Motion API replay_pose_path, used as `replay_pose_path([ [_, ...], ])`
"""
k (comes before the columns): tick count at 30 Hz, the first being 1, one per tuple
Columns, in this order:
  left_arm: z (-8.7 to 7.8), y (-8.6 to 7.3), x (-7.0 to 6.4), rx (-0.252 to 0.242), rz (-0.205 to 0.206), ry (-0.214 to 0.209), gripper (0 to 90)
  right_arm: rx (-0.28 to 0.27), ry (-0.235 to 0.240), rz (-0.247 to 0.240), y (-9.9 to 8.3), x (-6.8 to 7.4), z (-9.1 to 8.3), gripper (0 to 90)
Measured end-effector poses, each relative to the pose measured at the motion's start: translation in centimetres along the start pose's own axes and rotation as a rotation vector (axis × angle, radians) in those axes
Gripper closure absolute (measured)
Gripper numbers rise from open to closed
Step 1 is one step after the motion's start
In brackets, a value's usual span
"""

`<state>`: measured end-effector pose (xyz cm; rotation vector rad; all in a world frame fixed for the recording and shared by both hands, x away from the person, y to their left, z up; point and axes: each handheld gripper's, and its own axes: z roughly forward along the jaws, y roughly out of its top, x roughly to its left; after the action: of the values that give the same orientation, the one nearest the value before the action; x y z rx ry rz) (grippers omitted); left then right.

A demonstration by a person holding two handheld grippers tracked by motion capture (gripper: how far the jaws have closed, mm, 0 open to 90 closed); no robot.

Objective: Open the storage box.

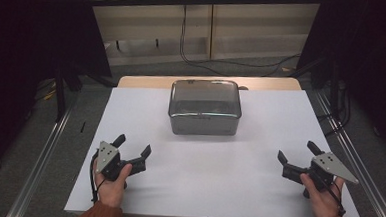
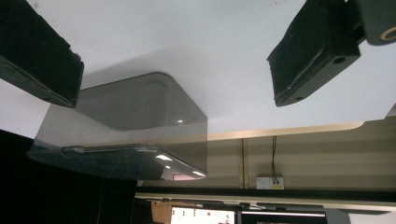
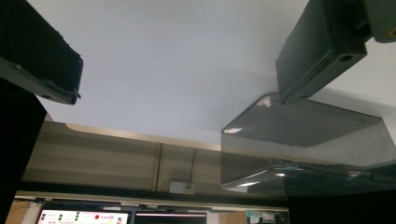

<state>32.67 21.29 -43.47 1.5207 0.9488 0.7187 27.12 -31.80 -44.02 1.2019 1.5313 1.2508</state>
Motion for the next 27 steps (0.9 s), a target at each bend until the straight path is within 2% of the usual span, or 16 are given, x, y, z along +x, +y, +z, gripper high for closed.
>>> replay_pose_path([
  [13, 0.1, 0.0, -0.1, 0.011, -0.014, -0.010, 3.3, 0.007, 0.038, -0.003, -0.1, 0.5, 0.3, 0.0],
  [18, 0.1, 0.0, -0.2, 0.002, -0.004, -0.021, 3.2, 0.025, 0.044, -0.020, -0.2, 0.7, 0.7, 0.0],
  [21, 0.0, -0.1, -0.4, 0.012, -0.004, -0.006, 3.2, 0.026, 0.050, -0.018, -0.2, 0.8, 0.8, 0.1],
  [27, -0.1, -0.1, -0.7, 0.014, 0.007, -0.023, 3.2, 0.015, 0.085, -0.034, 0.0, 1.5, 1.4, 0.2],
])
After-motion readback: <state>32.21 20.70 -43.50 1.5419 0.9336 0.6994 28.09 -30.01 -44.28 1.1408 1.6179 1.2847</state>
